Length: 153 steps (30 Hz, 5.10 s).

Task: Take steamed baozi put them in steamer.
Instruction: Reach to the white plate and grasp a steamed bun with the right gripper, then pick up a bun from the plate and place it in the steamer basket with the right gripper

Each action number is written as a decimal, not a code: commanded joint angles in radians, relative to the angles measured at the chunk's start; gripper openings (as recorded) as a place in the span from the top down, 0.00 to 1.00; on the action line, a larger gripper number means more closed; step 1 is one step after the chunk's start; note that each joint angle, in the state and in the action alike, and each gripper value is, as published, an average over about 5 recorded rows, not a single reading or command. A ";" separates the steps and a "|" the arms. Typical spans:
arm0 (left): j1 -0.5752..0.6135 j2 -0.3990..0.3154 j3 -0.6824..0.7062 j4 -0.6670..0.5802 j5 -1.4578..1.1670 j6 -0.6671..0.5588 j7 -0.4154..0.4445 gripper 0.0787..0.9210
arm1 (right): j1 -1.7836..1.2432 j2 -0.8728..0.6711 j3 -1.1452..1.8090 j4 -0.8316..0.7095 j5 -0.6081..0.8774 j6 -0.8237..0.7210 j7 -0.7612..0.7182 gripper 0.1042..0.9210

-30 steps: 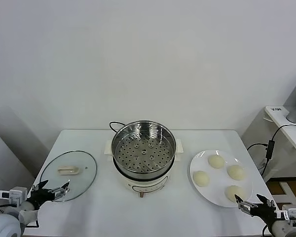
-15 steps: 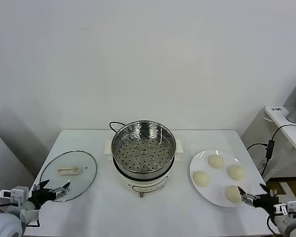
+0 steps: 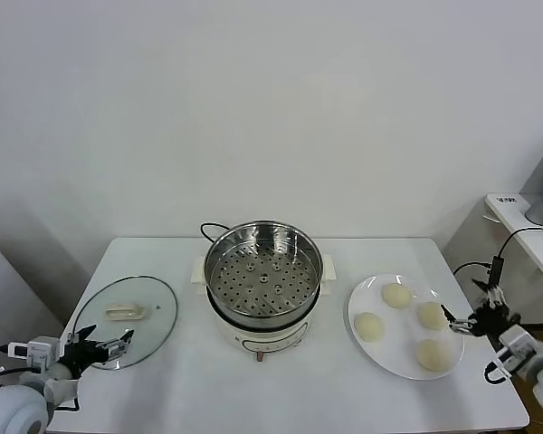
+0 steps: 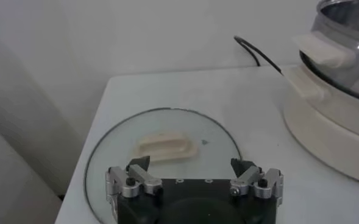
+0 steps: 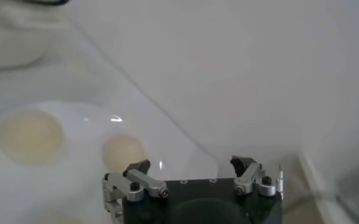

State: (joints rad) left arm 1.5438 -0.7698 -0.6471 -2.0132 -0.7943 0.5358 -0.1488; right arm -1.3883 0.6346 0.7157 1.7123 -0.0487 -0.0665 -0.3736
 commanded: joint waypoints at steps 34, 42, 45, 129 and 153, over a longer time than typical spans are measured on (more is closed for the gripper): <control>-0.095 0.022 0.056 0.031 0.007 0.017 -0.009 0.12 | 1.315 0.098 -1.220 -0.737 -0.172 0.168 -0.756 0.12; -0.102 0.032 0.058 0.039 0.003 0.016 -0.007 0.12 | 1.298 0.176 -1.229 -0.796 -0.227 0.182 -0.748 0.12; -0.103 0.033 0.058 0.038 0.002 0.016 -0.006 0.12 | 1.291 0.193 -1.223 -0.815 -0.249 0.185 -0.746 0.12; -0.101 0.031 0.098 0.017 0.002 0.013 -0.010 0.12 | 1.693 0.726 -1.390 -0.871 -0.335 0.939 -0.922 0.51; -0.104 0.023 0.105 0.016 0.002 0.014 -0.010 0.12 | 1.573 0.754 -1.320 -0.839 -0.544 0.939 -0.891 0.51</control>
State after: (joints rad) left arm 1.4401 -0.7463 -0.5429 -1.9961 -0.7926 0.5493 -0.1586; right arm 0.2135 1.3802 -0.6215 0.8669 -0.5216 0.8237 -1.2769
